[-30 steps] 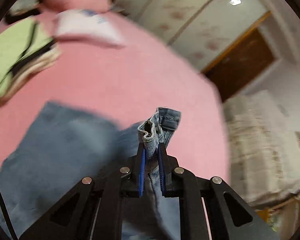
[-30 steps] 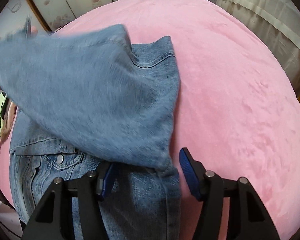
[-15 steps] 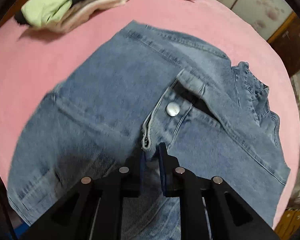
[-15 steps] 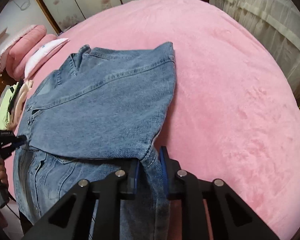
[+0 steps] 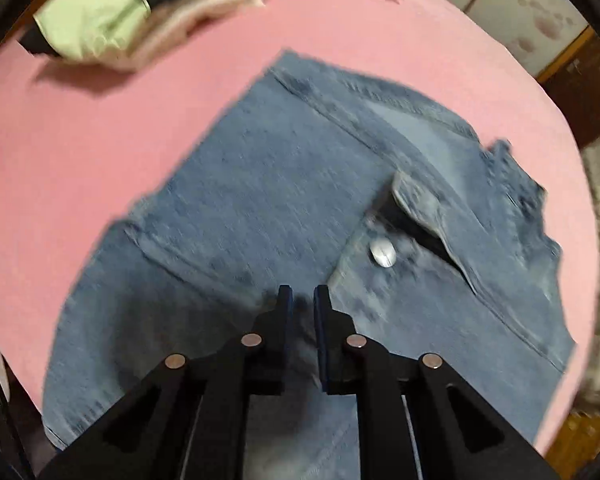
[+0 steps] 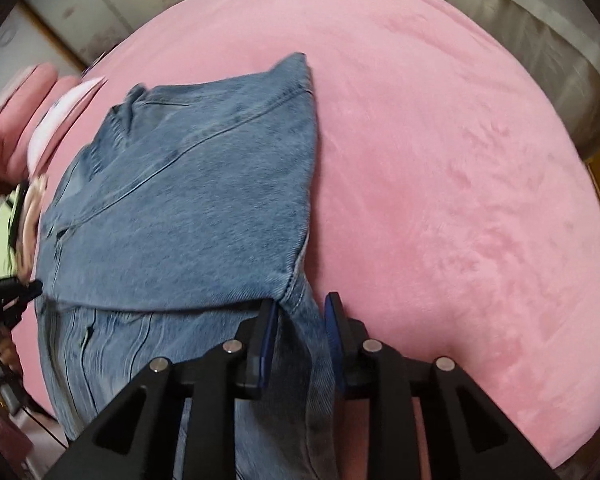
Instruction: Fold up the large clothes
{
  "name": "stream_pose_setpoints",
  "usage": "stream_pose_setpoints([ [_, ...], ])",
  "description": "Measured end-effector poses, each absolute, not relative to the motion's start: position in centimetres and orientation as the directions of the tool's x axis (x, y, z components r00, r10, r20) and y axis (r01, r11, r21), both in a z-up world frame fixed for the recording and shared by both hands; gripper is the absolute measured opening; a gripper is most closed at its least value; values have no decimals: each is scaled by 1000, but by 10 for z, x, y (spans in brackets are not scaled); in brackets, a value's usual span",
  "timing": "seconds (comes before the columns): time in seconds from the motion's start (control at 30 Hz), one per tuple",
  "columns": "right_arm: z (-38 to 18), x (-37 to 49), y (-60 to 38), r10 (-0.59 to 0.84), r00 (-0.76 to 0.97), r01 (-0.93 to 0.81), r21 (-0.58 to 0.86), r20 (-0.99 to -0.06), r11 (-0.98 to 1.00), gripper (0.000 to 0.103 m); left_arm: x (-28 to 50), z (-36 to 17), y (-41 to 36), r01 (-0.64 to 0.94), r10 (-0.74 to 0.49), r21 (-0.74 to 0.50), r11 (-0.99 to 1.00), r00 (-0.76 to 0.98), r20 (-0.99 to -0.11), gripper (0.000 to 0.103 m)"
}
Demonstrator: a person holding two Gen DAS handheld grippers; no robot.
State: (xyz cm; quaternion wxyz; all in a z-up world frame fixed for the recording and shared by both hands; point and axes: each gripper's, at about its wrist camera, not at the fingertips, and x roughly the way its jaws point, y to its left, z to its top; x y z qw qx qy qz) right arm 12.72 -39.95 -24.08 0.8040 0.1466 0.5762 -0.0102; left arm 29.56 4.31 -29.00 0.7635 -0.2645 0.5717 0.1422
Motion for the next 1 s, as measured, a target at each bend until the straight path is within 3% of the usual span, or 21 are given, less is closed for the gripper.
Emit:
stream_pose_setpoints([
  [0.03,-238,126,-401,162,344,179,234,-925,956,24,294,-292,41,-513,-116,-259,818,294,-949,29],
  [0.07,-233,124,-403,181,362,173,257,-914,951,24,292,-295,38,-511,-142,-270,816,276,-951,57],
  [0.13,-228,124,-405,208,387,174,293,-898,940,24,289,-302,33,-512,-162,-273,814,252,-954,81],
  [0.3,-232,132,-405,219,373,184,304,-901,935,24,295,-313,17,-500,-105,-213,839,234,-966,79],
  [0.33,-233,134,-403,217,371,184,300,-903,936,24,297,-314,13,-491,-79,-190,850,238,-968,59],
  [0.37,-233,135,-401,211,370,184,294,-905,938,24,299,-314,8,-486,-22,-132,864,226,-974,50],
  [0.43,-233,136,-399,198,369,184,280,-908,942,24,302,-316,3,-483,6,-102,870,217,-976,44],
  [0.47,-233,135,-400,194,367,187,277,-910,943,24,300,-313,1,-480,4,-115,870,240,-971,32],
  [0.57,-232,137,-398,184,360,177,261,-915,949,24,297,-299,-5,-456,30,-106,883,280,-959,24],
  [0.83,-226,146,-392,185,360,129,245,-915,961,24,292,-297,-4,-489,79,-70,870,277,-958,24],
  [0.9,-222,147,-392,180,370,120,239,-912,964,24,296,-304,-11,-494,119,-12,869,233,-965,31],
  [0.97,-214,148,-391,184,397,105,244,-899,964,24,301,-300,-22,-494,205,80,866,204,-957,52],
  [1.0,-208,149,-389,193,414,94,253,-889,963,24,301,-294,-28,-484,261,137,864,200,-944,56],
])
